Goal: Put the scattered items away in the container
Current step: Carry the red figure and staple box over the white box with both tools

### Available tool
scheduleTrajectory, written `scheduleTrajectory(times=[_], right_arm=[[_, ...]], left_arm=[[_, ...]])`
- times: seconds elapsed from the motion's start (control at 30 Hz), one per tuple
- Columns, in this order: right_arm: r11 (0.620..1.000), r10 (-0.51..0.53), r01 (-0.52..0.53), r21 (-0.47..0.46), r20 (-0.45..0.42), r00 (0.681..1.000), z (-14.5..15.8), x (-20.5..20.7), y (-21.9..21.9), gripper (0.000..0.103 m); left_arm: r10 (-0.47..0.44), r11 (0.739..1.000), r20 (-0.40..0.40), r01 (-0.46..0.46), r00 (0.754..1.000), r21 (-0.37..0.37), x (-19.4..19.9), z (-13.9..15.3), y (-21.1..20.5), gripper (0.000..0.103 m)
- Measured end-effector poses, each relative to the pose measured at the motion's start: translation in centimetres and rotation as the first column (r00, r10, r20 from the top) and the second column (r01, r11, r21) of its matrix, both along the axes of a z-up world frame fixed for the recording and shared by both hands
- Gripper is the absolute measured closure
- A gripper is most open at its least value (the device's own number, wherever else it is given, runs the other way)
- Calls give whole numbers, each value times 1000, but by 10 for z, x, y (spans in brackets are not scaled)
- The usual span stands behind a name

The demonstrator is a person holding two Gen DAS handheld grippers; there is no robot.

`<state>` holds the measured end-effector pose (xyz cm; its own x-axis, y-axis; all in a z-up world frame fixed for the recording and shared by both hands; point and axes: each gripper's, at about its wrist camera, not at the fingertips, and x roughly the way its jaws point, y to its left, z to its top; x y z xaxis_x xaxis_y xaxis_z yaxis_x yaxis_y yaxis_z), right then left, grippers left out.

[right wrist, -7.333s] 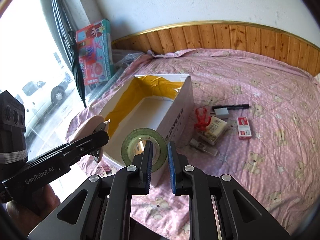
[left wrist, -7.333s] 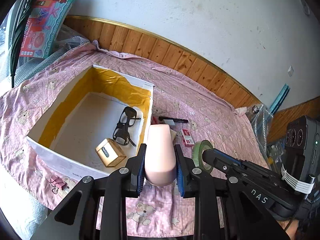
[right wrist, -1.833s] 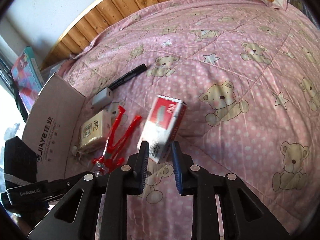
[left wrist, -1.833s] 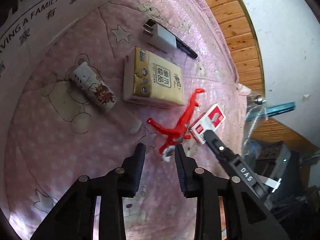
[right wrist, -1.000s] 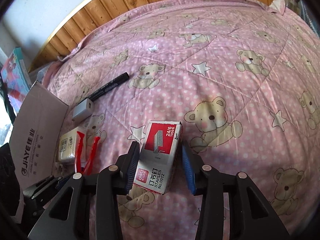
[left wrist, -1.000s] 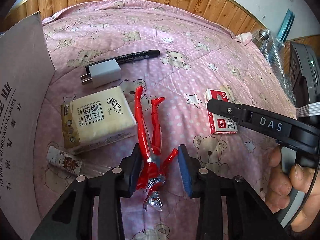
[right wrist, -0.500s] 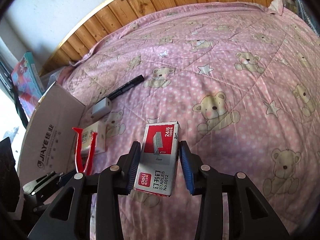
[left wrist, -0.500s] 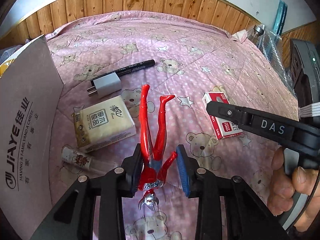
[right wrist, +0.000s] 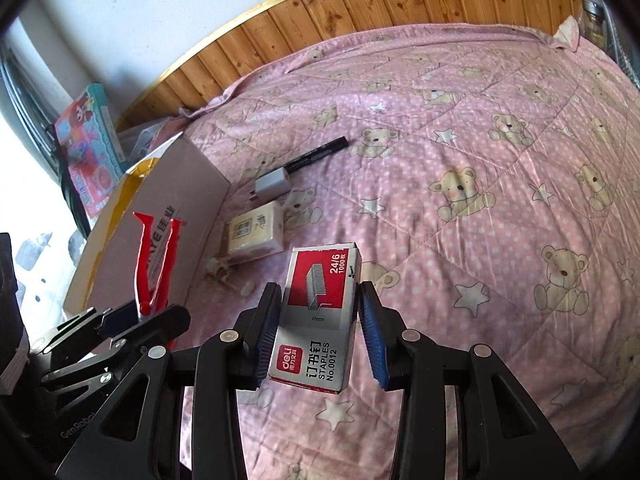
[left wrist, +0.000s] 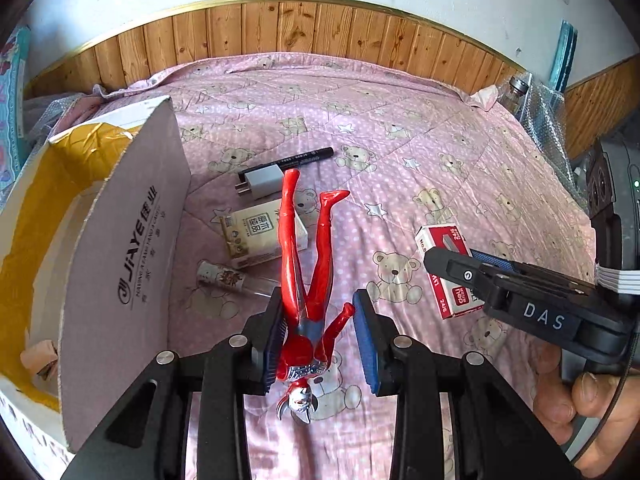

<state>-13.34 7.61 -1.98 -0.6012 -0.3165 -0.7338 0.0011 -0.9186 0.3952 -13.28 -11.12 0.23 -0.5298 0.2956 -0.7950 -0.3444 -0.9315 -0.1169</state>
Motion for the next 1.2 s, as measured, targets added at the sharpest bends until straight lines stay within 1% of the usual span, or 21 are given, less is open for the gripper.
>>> scheduleTrajectory(times=[0.3,0.67,0.93,1.2], right_arm=[[997,72,-70,37,-48,996,31,29,-44,62],[990,124,-118,76,-84,989,58,48,-89,62],[982,166,-154,106,-117,979,82,54,-121,62],[971,216,-198,134,-144,966,102,52,-156,62]], left_arm=[[13,999,-63,-10,998,46,31,36,-26,69],[48,991,-111,-33,993,126,56,67,-65,69],[90,982,-137,-65,987,177,64,82,-101,69],[162,963,-153,-123,975,240,61,95,-147,69]])
